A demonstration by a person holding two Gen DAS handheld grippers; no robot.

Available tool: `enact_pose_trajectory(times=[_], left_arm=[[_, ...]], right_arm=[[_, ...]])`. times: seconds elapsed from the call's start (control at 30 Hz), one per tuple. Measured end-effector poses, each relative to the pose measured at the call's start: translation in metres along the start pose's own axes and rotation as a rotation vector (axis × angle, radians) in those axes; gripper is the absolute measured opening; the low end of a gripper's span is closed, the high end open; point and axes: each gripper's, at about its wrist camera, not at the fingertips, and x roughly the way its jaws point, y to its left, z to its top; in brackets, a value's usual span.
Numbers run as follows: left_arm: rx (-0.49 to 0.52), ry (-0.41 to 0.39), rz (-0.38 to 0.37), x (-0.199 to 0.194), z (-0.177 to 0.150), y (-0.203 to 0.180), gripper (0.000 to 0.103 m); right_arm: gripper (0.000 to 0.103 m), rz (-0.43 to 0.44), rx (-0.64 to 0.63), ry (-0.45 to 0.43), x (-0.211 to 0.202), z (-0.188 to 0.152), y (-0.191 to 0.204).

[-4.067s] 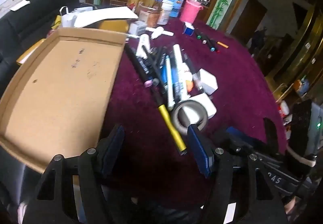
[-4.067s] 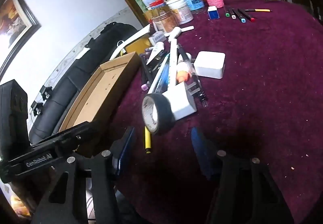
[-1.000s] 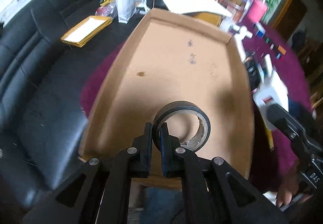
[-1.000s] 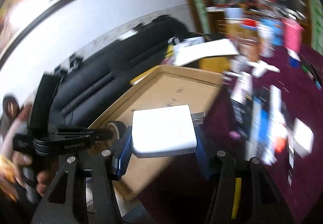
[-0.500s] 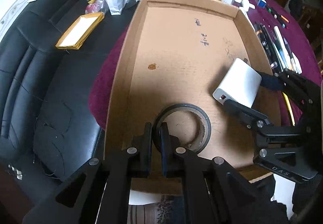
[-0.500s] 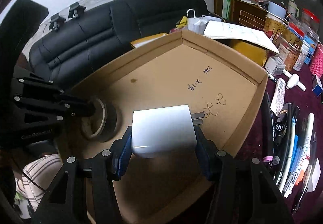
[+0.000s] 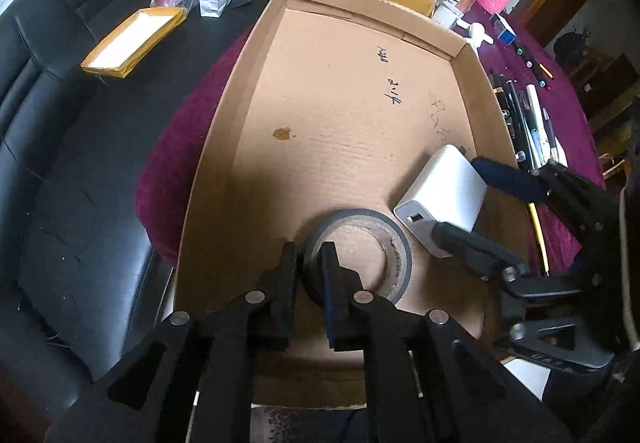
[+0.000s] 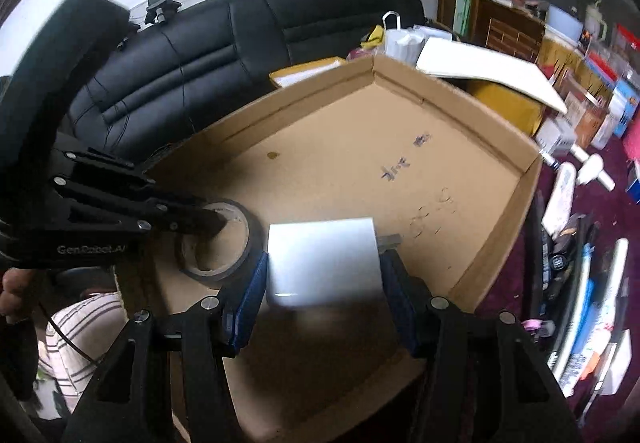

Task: Organize rigid objects
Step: 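Carry tape roll and white block into the cardboard tray, open right tool, then open left tool to drop the tape roll in the tray while right tool withdraws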

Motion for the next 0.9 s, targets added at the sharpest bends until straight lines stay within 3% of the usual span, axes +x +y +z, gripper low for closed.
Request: enact_pose_trajectory(times=[0.1,0.17,0.33,0.5,0.63,0.8,0.9], left_arm=[[0.003,0.008,-0.043,-0.004,-0.004,-0.004,0.018],[-0.010,0.008,-0.082,-0.004,-0.007,-0.002,0.030],[-0.065,-0.044,-0.123,-0.013,-0.018,0.002,0.032],[-0.194,-0.175,-0.061,-0.026,-0.022,0.014,0.032],[-0.248,-0.200,-0.065,-0.028,-0.022,0.015,0.032],[-0.271,-0.378,-0.014,-0.057,-0.034,-0.006,0.032],[-0.247,-0.431,-0.026,-0.065,-0.036,-0.023,0.032]], right_arm=[[0.053,0.007,-0.011,-0.031,-0.012,0.002,0.000],[0.054,0.020,0.000,-0.070,-0.021,-0.001,-0.001],[0.054,0.057,0.033,-0.100,-0.035,-0.015,-0.007],[0.054,0.130,0.130,-0.159,-0.050,-0.032,-0.025],[0.054,0.156,0.253,-0.191,-0.062,-0.052,-0.047],[0.054,0.181,0.403,-0.227,-0.077,-0.078,-0.080],[0.054,0.179,0.474,-0.237,-0.082,-0.091,-0.096]])
